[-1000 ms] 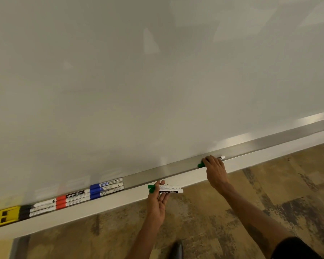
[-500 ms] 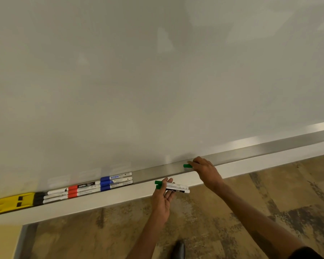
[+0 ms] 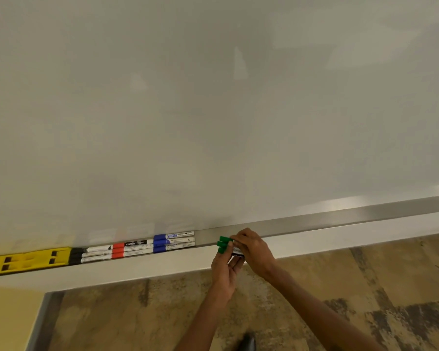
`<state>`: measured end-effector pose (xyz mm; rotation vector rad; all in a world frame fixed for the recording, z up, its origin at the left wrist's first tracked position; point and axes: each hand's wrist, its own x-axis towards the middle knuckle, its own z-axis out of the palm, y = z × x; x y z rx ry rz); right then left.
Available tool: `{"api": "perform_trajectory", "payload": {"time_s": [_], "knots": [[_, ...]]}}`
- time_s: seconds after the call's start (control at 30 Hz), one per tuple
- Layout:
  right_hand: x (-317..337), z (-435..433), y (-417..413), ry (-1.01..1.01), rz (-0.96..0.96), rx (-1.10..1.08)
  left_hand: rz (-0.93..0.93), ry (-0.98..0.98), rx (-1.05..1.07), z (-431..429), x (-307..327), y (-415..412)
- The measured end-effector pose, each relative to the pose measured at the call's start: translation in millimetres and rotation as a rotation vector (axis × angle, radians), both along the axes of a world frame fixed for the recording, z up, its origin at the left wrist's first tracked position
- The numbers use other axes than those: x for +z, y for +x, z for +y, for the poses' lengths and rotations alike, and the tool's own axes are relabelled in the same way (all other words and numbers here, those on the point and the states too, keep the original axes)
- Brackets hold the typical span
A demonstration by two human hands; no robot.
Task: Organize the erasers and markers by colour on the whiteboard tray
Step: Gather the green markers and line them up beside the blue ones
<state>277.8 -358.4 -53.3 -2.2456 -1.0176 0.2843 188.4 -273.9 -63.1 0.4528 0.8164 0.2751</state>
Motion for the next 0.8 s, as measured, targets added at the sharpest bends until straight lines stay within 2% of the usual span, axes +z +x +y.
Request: {"api": "perform_trajectory", "payload": {"time_s": [0.1,0.2,0.3,0.37,0.43,0.6,0.8], "knots": [[3,4,-5,-0.021,0.011,0.046,0.007,-0.011,0.048,7,-1,-6],[5,0,-2,0.017,0.187,-0.156,0.003,-0.022,0.093,15,2,-7],[3,-10,-5,0.261,0.581,-0.406,0.008,-0.023,0.148,26,4,-8],[4,-13,-11,0.434,0.89,-0.467,0.02,-0.014,0.164,32,3,-9],[5,-13,-16,0.525,1.037,-0.482,0.029,0.003,0.161,34,2,-10],[4,-8,-18,0.637,1.154,-0.533,0.016,0.013,0.172,30,-1,-11],[-9,-4,-11,0.573,1.098,-0.535,0.072,0.0,0.168,28,-6,-10]]}}
